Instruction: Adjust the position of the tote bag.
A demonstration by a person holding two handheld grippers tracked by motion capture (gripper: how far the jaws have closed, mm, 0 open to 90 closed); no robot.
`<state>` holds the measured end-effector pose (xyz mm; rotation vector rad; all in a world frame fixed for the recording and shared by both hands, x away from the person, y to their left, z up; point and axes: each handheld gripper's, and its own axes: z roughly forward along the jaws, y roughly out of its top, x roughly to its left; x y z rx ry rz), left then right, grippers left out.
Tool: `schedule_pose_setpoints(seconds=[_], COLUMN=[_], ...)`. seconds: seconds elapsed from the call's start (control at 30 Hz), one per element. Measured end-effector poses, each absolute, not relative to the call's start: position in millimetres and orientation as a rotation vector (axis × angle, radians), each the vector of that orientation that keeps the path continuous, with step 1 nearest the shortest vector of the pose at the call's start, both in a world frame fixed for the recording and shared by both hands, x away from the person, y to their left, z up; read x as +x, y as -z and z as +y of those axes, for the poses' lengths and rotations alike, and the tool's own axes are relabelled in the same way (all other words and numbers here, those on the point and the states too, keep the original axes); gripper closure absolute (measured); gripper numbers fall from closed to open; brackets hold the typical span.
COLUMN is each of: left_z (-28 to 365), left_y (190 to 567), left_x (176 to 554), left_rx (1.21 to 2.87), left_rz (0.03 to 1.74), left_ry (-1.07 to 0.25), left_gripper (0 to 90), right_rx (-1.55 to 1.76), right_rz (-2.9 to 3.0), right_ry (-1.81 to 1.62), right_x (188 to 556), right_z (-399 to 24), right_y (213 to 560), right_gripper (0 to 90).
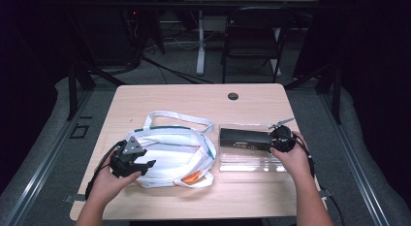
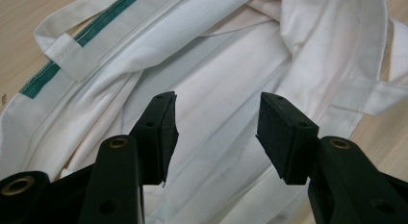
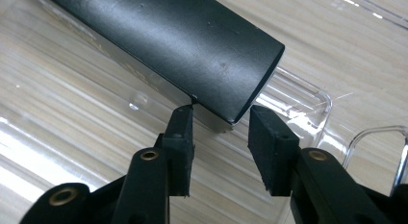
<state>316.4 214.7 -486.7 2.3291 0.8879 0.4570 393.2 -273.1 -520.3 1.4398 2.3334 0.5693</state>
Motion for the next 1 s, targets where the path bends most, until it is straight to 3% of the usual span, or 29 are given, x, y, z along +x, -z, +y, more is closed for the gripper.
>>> schedule_pose_setpoints(seconds=[1.0], left_z=[227], left_y=[488], left_x=[311], left_rx=[2.307], left_rz=[0.952], left_ry=[-0.488], left_gripper=[48.1], right_rx=[1.497], right_rz=[2.28], right_ry=[-0.602], right_x=[408], right_z=[-273], right_y=[528], right_gripper=[55.5])
